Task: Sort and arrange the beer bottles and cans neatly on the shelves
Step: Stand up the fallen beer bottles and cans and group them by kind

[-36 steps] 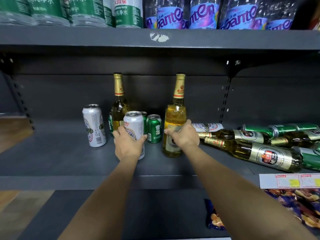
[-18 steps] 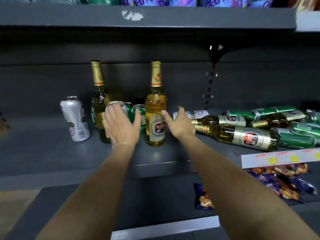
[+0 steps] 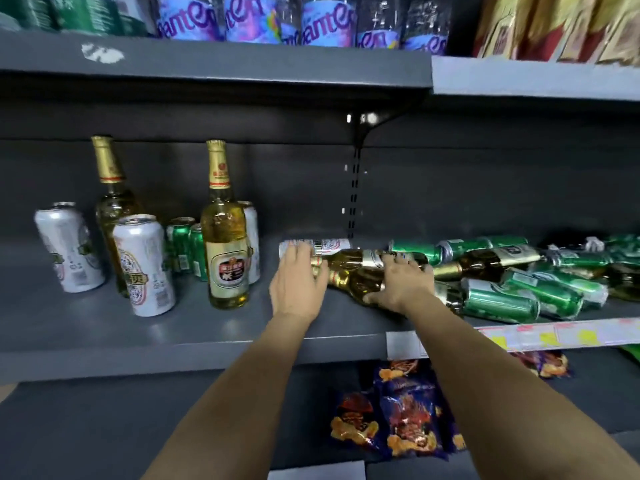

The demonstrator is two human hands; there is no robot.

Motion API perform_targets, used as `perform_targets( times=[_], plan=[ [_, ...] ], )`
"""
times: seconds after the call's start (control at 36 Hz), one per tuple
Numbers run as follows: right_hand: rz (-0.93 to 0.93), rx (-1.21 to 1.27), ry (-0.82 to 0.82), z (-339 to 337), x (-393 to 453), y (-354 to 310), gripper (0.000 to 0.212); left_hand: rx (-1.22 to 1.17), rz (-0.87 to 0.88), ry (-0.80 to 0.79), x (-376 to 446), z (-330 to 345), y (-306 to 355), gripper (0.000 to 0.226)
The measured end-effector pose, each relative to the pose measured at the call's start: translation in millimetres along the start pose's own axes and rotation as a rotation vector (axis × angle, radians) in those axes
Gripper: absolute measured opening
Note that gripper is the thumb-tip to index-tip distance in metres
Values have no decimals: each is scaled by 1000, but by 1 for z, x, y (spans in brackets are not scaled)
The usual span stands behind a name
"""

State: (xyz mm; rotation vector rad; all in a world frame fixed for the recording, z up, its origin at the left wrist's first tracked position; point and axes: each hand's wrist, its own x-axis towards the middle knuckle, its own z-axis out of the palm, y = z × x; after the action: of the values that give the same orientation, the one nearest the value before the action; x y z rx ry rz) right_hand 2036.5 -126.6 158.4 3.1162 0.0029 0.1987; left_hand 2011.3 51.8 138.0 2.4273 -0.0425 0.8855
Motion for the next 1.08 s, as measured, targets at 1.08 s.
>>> perform_targets(
  times=[1.08],
  plan=[
    [-105, 1212, 135, -9, 39, -82, 69, -266, -360, -114, 25, 17, 8, 64]
  ],
)
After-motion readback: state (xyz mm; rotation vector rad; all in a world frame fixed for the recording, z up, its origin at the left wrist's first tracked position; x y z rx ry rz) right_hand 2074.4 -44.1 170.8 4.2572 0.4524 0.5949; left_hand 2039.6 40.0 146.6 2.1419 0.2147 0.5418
